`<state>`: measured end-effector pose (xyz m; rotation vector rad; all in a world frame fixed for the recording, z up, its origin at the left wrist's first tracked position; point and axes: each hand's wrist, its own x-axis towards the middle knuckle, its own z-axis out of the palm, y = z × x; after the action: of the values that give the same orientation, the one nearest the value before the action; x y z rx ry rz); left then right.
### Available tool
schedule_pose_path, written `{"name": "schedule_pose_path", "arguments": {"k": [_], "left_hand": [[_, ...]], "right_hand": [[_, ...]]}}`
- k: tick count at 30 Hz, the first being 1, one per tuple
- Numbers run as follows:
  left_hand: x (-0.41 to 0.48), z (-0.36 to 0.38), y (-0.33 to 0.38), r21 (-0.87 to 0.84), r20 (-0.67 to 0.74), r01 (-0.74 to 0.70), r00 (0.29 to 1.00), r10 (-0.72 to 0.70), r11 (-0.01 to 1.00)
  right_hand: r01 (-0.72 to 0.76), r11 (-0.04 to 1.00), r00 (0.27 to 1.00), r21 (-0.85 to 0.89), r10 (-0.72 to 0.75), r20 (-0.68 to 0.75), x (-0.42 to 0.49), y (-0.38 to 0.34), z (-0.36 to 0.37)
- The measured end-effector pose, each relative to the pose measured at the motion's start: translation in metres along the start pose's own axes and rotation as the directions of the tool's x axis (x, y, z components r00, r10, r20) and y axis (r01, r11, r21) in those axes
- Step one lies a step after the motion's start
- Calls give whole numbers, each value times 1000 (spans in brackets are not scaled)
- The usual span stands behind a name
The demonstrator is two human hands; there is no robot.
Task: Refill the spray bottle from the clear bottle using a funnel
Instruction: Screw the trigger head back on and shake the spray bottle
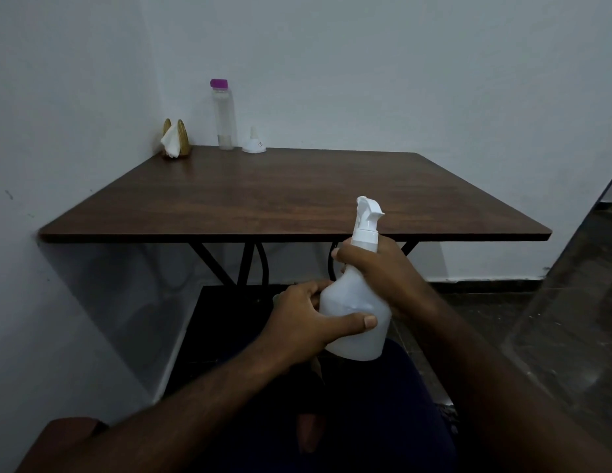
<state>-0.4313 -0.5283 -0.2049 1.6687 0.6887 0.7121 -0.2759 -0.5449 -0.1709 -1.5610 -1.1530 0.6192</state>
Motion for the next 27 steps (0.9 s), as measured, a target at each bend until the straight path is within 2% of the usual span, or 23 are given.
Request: {"name": "schedule_pose_path", "arguments": {"k": [4,13,18,22,27], "left_hand": [[0,0,1,-17,27,-3,1000,3,1000],[0,1,-5,24,4,-15,1000,15,1000],[0,1,-2,-12,28,2,1000,-1,1000],[-2,2,-2,-15,22,6,1000,-6,1000],[-4,5,-2,-5,1,-8,1000,8,1000]], "right_hand": [[0,1000,1000,31,-1,22,1,0,0],[8,996,1000,-90,-9,-10,-1,-2,0],[22,1000,1000,-12,-22,-5,-3,-4,-1],[64,995,996,-73,-69,-59,-3,-7,-1],[9,1000,999,-9,-10,-52,-3,-7,-2]]}}
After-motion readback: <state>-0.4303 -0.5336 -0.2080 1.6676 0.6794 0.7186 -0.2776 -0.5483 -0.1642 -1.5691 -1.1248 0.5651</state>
